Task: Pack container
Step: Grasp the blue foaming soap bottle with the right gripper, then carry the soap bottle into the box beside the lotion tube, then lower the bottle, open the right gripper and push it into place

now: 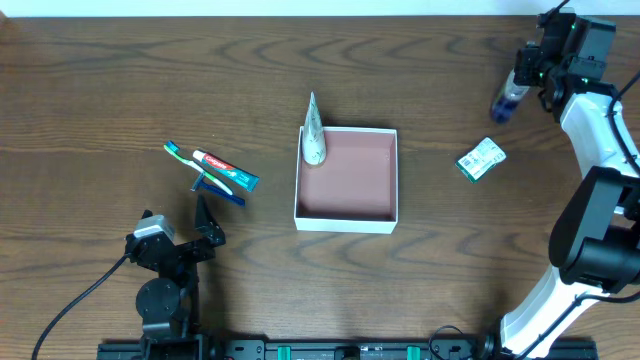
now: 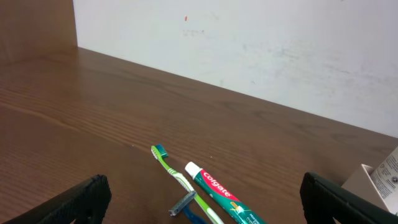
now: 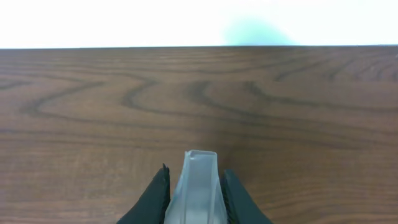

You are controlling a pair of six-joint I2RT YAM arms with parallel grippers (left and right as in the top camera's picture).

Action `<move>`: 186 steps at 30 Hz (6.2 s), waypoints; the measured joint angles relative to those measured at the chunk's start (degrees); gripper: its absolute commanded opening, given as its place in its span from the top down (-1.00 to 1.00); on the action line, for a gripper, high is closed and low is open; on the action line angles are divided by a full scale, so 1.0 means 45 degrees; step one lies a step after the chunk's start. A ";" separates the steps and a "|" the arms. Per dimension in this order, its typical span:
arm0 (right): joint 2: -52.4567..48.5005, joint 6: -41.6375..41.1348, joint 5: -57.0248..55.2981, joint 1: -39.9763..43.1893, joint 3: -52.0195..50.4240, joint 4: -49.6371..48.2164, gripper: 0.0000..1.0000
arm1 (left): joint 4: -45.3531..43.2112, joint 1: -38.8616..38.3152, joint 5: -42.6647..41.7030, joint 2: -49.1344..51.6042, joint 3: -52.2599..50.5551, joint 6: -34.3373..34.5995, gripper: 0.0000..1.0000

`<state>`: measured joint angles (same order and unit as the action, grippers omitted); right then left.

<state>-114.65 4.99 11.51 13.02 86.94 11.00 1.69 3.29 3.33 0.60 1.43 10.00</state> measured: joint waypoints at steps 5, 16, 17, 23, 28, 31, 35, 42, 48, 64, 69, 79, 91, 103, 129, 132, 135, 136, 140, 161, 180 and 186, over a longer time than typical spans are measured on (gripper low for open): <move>-0.0005 -0.0015 0.0049 -0.0112 -0.0005 -0.0039 0.89 | 0.0000 0.0000 -0.0005 0.0000 0.0000 0.0000 -0.96; 0.1001 -0.0083 0.0539 -0.0908 -0.0180 0.0889 0.90 | 0.0000 0.0000 0.0000 0.0000 0.0000 0.0000 -0.96; 0.1409 -0.0117 0.0646 -0.1103 -0.0199 0.1137 0.91 | 0.0000 0.0000 0.0000 0.0000 0.0000 0.0000 -0.96; 0.4439 -0.0413 0.1360 -0.2671 -0.0194 0.2035 0.90 | 0.0000 0.0000 -0.0005 0.0000 0.0000 0.0000 -0.96; 0.6324 -0.0986 0.1758 -0.4551 -0.0136 0.2846 0.91 | 0.0000 0.0000 0.0000 0.0000 0.0000 0.0000 -0.96; 0.6538 -0.1511 0.1758 -0.5634 -0.0107 0.3424 0.88 | 0.0000 0.0000 -0.0005 0.0000 0.0000 0.0000 -0.96; 0.6290 -0.2186 0.1015 -0.6989 -0.0112 0.4245 0.87 | 0.0000 0.0000 -0.0005 0.0000 0.0000 0.0000 -0.96; 0.5576 -0.3104 -0.1171 -0.9160 -0.0117 0.4721 0.85 | 0.0000 0.0000 0.0000 0.0000 0.0000 0.0000 -0.96; 0.4911 -0.3585 -0.3007 -1.0409 -0.0117 0.4741 0.86 | 0.0005 0.0000 0.0000 0.0000 0.0000 0.0000 -0.96; 0.2657 -0.3327 -0.4473 -1.0792 -0.0121 0.3288 0.95 | 0.0000 0.0000 0.0000 0.0000 0.0000 0.0000 -0.96; 0.2642 -0.3196 -0.4527 -1.0856 -0.0228 0.2715 0.90 | 0.0000 0.0000 0.0000 0.0000 0.0000 0.0000 -0.96; 0.2642 -0.3045 -0.4609 -1.1414 -0.1778 0.1302 0.84 | 0.0000 0.0000 0.0000 0.0000 0.0000 0.0000 -0.96; 0.2642 -0.2667 -0.4624 -1.1448 -0.2030 0.1195 0.44 | 0.0000 0.0000 0.0000 0.0000 0.0000 0.0000 -0.96; 0.2642 -0.2492 -0.4765 -1.1448 -0.2021 0.0908 0.19 | 0.0000 0.0000 -0.0005 0.0000 0.0000 0.0000 -0.96; 0.7004 -0.3269 -0.4779 -1.0180 -0.1826 0.5435 -0.54 | 0.0005 0.0000 0.0000 0.0000 0.0000 0.0000 -0.96; 0.6815 -0.3619 -0.4541 -0.9437 -0.1831 0.6790 -0.62 | 0.0000 0.0000 0.0000 0.0000 0.0000 0.0000 -0.96; 0.6285 -0.3847 -0.4260 -0.8927 -0.1841 0.7679 -0.66 | 0.0000 0.0000 0.0000 0.0000 0.0000 0.0000 -0.96; 0.6062 -0.3939 -0.4216 -0.8835 -0.1841 0.7883 -0.67 | 0.0000 0.0000 0.0000 0.0000 0.0000 0.0000 -0.96; 0.5251 -0.4235 -0.4046 -0.8704 -0.1855 0.8344 -0.68 | 0.0000 0.0000 0.0000 0.0000 0.0000 0.0000 -0.96; 0.2953 -0.5411 -0.3895 -0.8597 -0.2720 0.8922 0.40 | 0.0000 0.0000 0.0000 0.0000 0.0000 0.0000 -0.96; 0.2977 -0.7033 -0.3458 -0.8529 -0.3478 0.9262 0.97 | 0.0000 0.0000 0.0000 0.0000 0.0000 0.0000 -0.96; 0.2982 -0.7465 -0.3303 -0.8621 -0.3478 0.9267 0.97 | 0.0000 0.0000 0.0000 0.0000 0.0000 0.0000 -0.96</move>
<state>-101.23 -28.60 -3.36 -25.78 71.29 52.71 1.69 3.29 3.33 0.60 1.43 10.00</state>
